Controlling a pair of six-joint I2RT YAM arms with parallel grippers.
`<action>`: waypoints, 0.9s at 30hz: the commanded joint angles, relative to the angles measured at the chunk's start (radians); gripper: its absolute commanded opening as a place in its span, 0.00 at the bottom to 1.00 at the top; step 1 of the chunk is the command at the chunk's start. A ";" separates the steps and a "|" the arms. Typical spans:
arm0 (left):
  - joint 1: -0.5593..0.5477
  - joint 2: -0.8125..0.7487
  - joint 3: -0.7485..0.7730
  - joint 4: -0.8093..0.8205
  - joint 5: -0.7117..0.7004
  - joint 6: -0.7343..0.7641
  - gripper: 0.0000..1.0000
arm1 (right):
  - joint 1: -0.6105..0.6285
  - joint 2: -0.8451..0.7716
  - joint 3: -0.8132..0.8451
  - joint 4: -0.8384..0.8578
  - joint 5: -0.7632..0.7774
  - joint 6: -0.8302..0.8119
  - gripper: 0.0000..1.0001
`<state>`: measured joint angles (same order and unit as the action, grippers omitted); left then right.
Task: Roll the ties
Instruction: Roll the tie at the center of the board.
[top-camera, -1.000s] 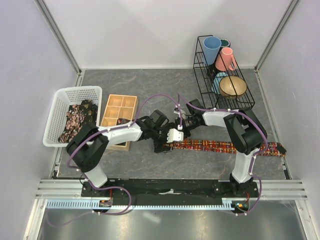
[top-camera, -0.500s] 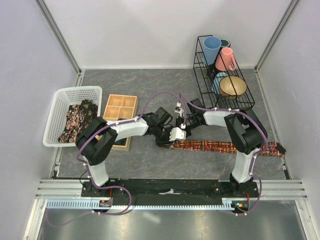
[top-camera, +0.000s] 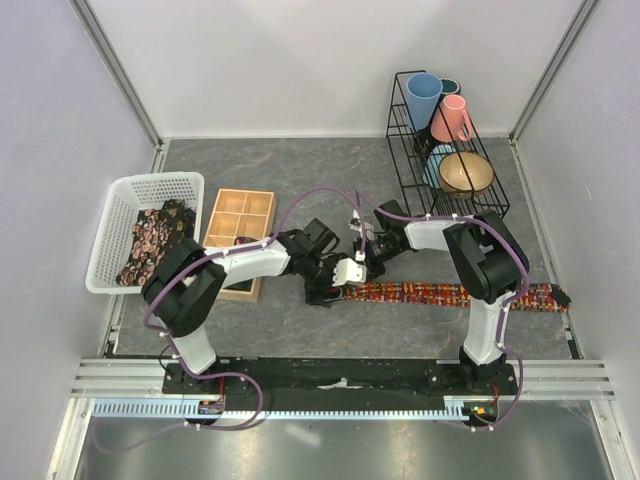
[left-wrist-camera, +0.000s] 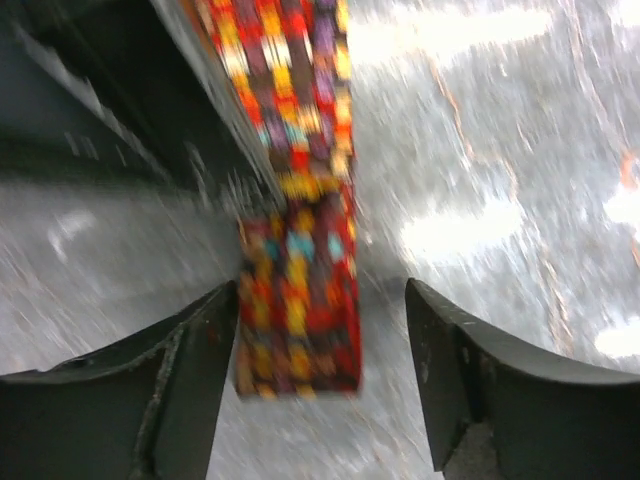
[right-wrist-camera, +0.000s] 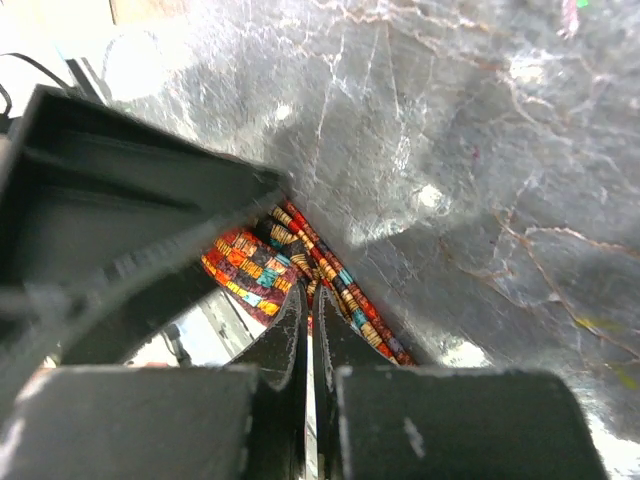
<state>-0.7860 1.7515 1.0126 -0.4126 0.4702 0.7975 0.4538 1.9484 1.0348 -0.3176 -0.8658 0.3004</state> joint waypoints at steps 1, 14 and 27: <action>0.050 -0.098 -0.057 0.000 -0.002 -0.029 0.75 | -0.001 0.012 0.015 -0.035 0.079 -0.118 0.00; 0.080 -0.080 -0.022 0.008 0.094 -0.077 0.72 | 0.008 -0.019 -0.027 0.015 0.128 -0.145 0.00; 0.059 -0.084 0.046 -0.022 0.182 -0.118 0.43 | 0.016 -0.017 -0.051 0.049 0.140 -0.116 0.00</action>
<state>-0.7048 1.6775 0.9943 -0.4339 0.5835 0.7433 0.4629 1.9301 1.0195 -0.3004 -0.8478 0.2146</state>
